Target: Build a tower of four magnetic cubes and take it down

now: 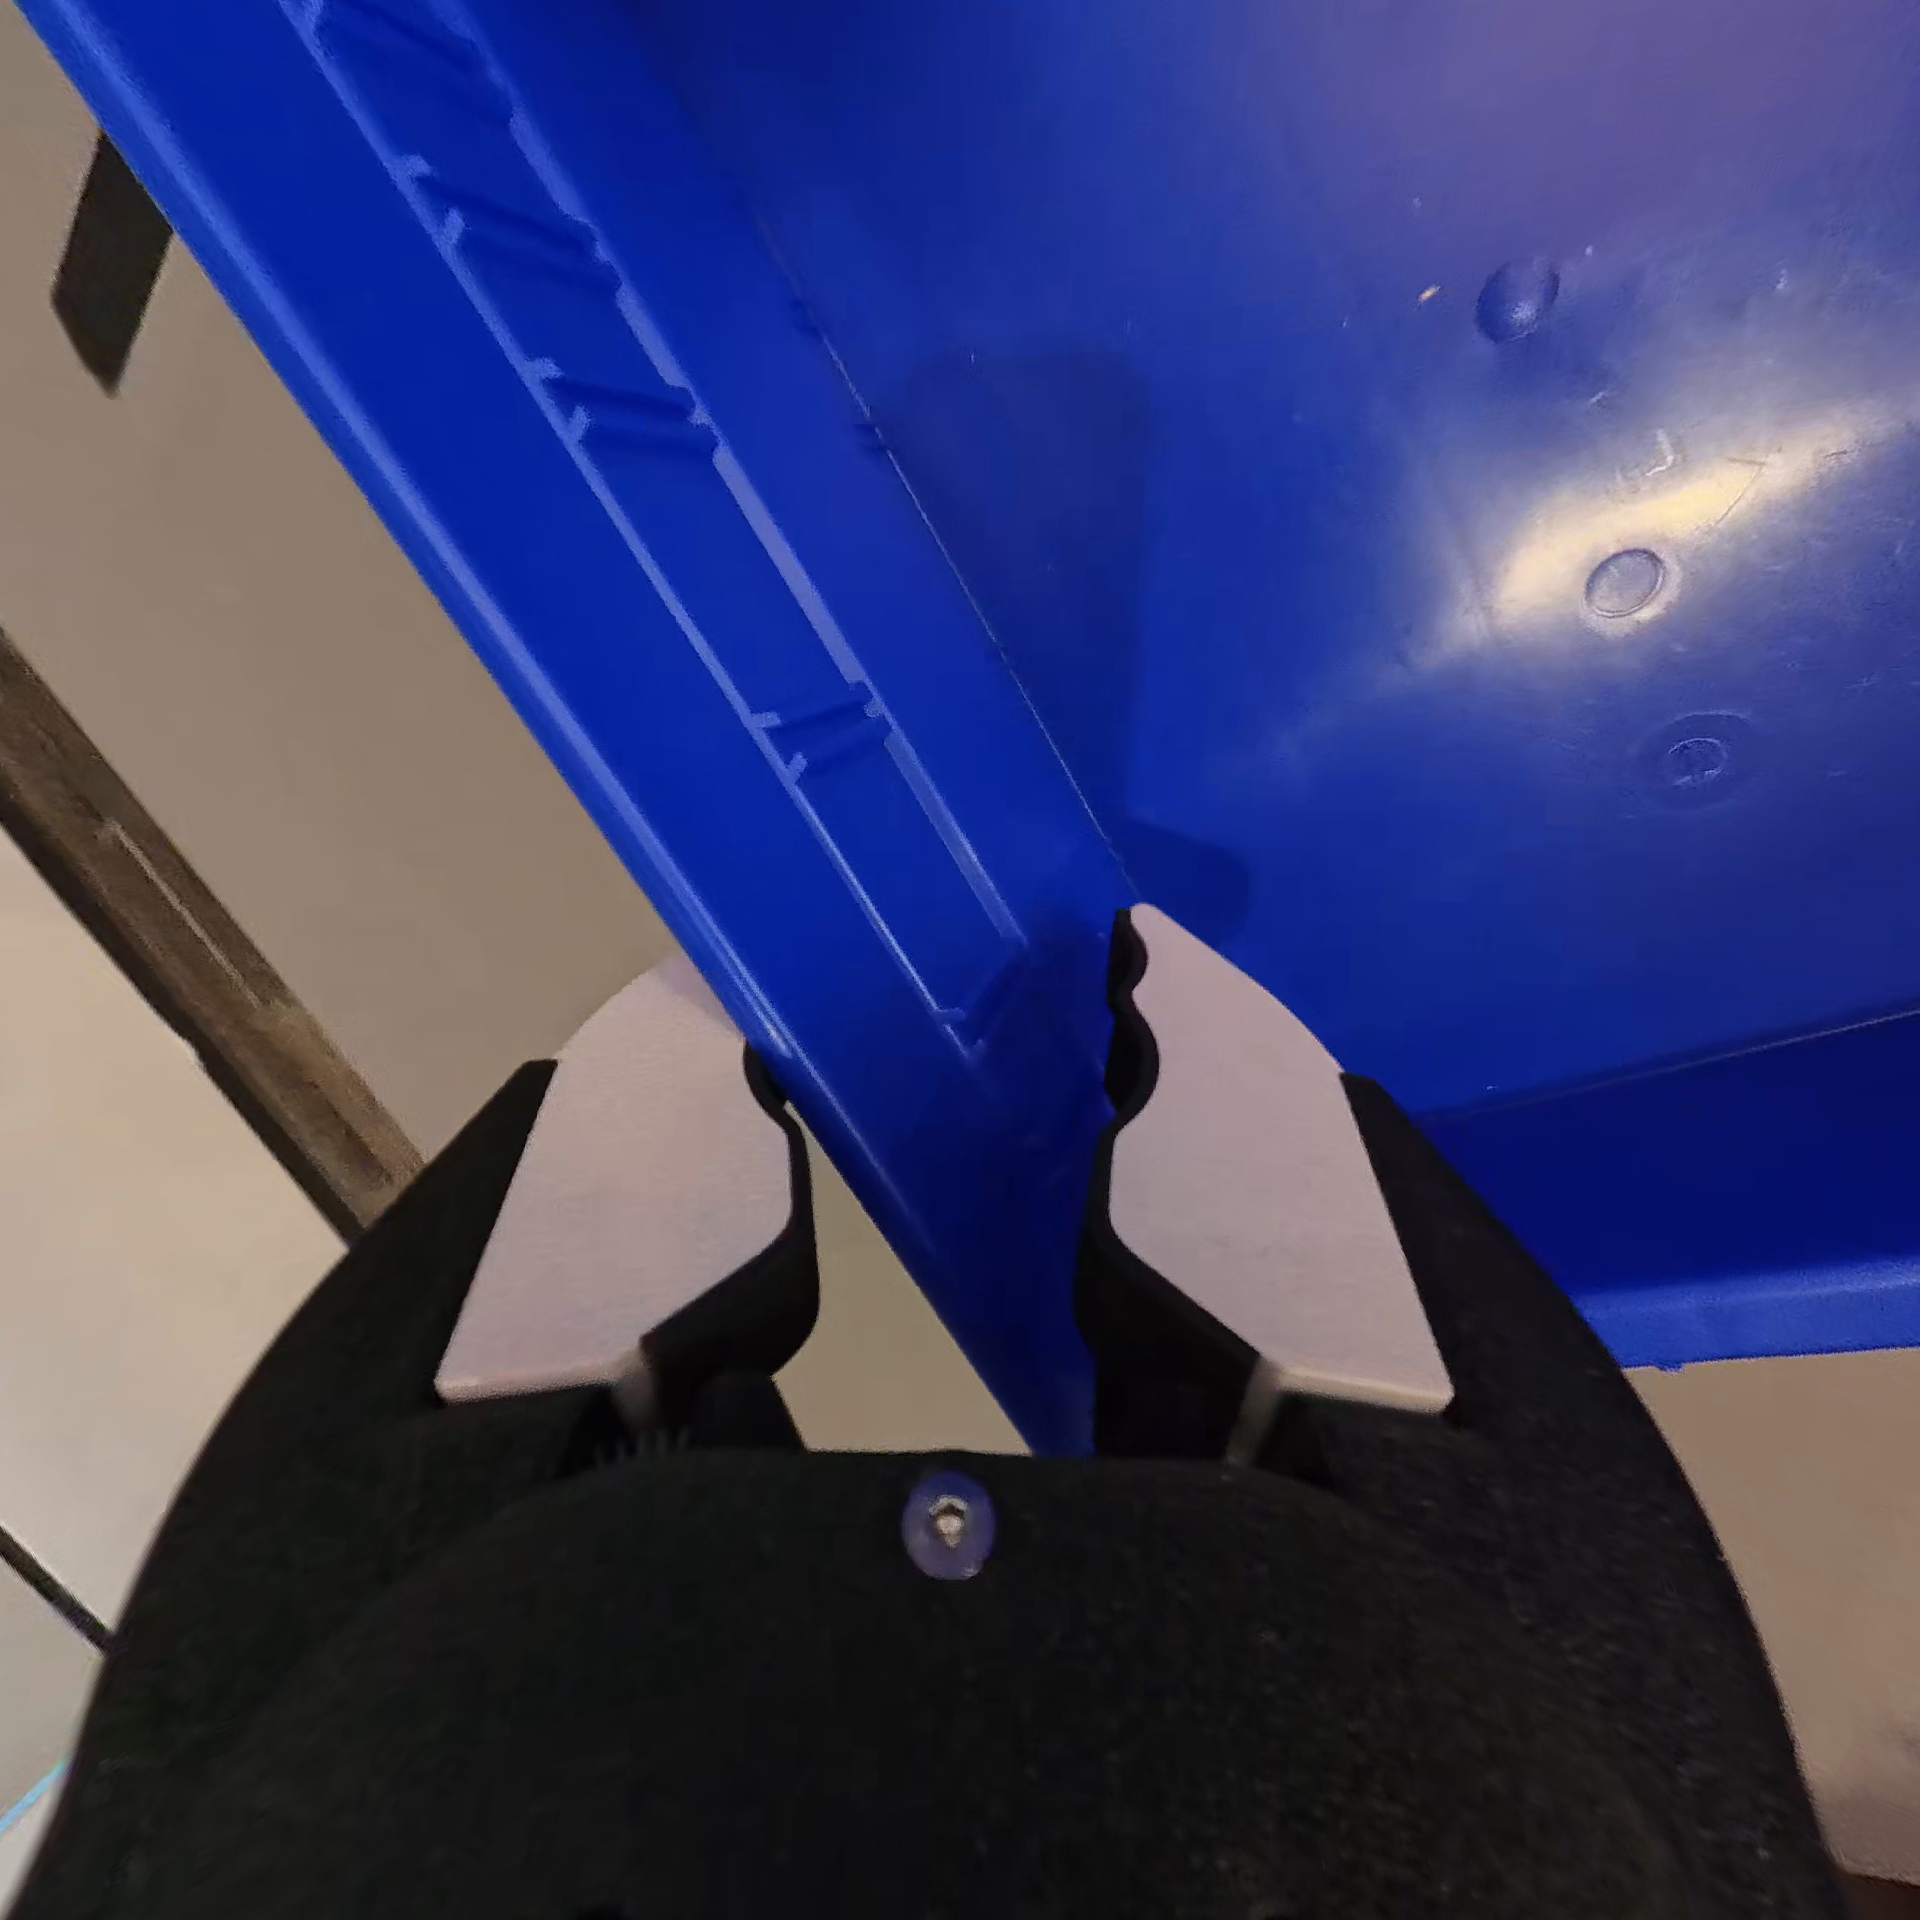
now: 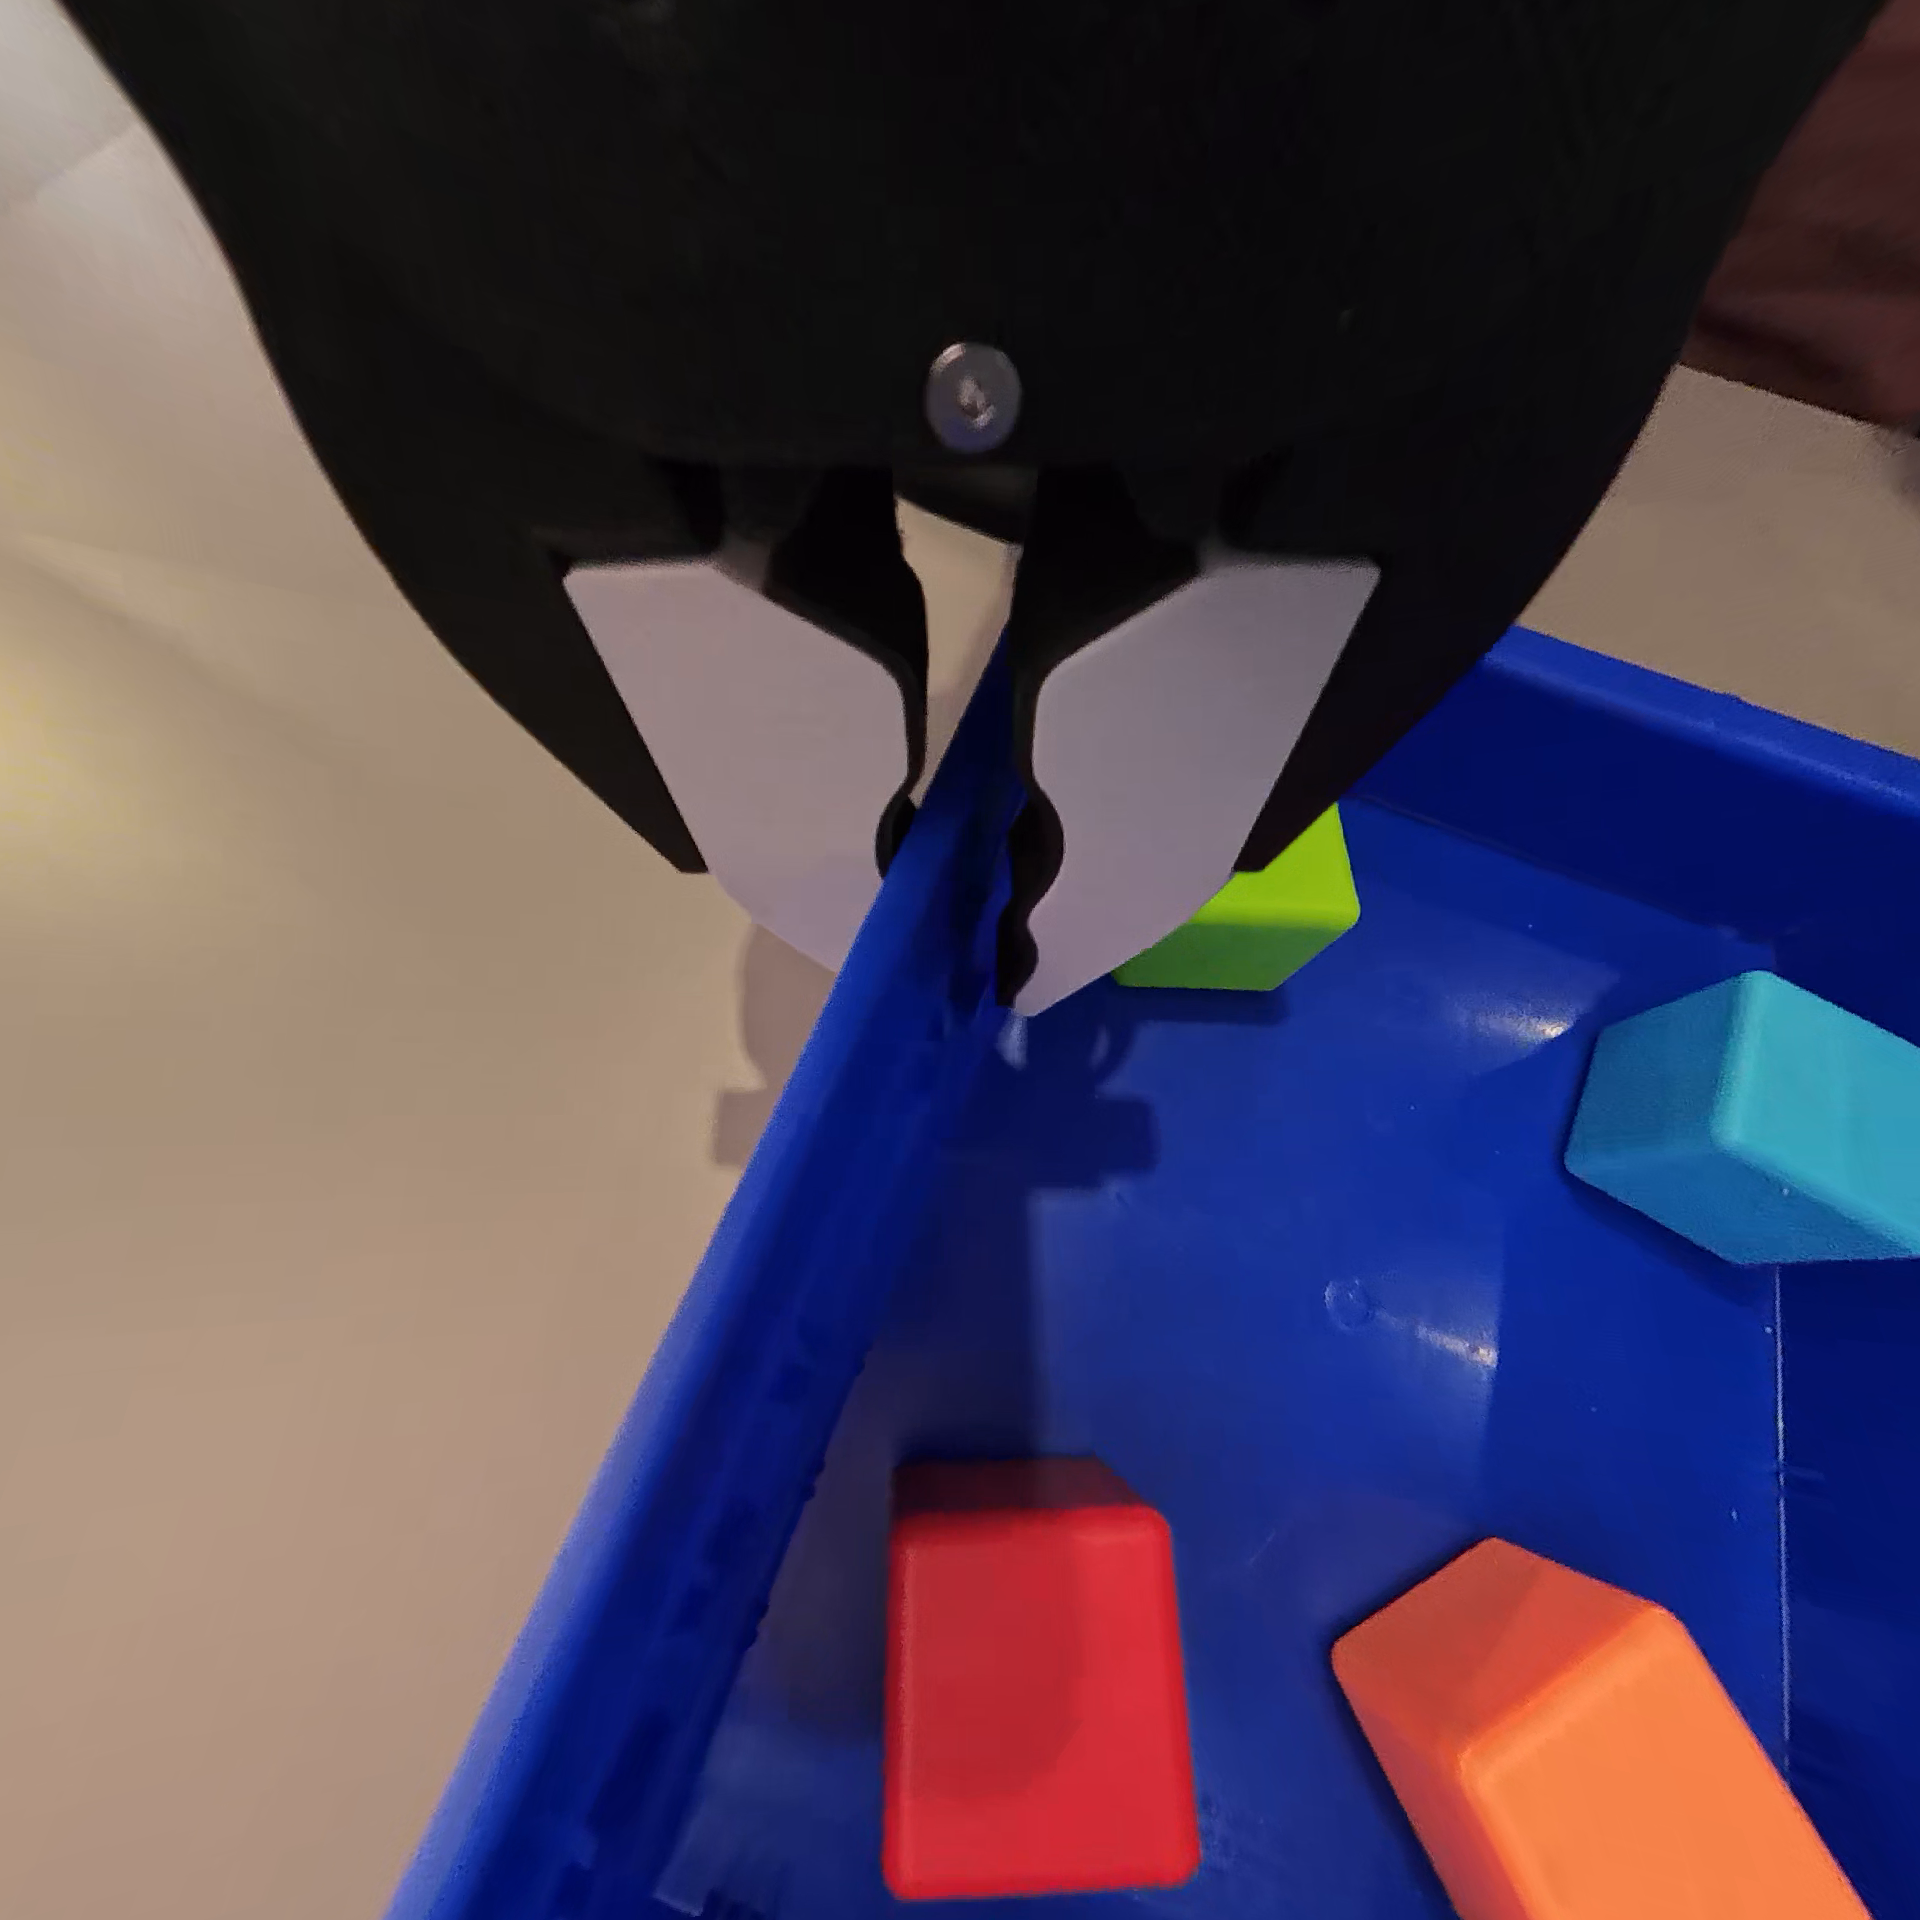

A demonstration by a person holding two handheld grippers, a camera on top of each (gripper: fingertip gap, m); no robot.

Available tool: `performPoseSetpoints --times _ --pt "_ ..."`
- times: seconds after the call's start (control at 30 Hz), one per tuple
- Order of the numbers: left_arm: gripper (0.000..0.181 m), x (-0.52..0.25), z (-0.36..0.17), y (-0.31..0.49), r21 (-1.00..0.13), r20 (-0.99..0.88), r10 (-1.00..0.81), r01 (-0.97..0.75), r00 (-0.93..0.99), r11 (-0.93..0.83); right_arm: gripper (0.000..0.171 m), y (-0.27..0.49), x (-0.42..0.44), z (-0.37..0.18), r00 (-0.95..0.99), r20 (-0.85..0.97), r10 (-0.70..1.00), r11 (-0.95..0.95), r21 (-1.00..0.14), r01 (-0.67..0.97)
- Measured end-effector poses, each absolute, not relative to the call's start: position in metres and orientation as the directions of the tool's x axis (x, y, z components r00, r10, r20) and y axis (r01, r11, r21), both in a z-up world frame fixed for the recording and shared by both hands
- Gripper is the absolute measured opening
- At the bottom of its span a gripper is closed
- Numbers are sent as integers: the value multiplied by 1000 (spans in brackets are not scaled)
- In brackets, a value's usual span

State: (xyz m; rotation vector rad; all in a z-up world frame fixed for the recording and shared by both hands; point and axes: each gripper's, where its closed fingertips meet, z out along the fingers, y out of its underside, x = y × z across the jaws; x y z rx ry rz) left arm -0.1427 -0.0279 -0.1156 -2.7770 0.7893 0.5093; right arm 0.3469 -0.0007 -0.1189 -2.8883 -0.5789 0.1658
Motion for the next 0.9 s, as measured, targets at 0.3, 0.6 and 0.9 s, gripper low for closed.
performPoseSetpoints --times 0.3,0.6,0.9 --pt "63 -84 -117 -29 -162 -337 -535 -608 775 -778 27 25 327 -122 936 -35 351 -909 -254 331" --pt "72 -77 -69 -26 -354 -315 -500 -589 807 -727 15 27 334 -127 957 -15 290 -946 -154 285" --pt "77 -92 29 -2 -736 -355 -289 -457 889 -501 13 26 333 -128 970 -55 235 -968 -99 229"
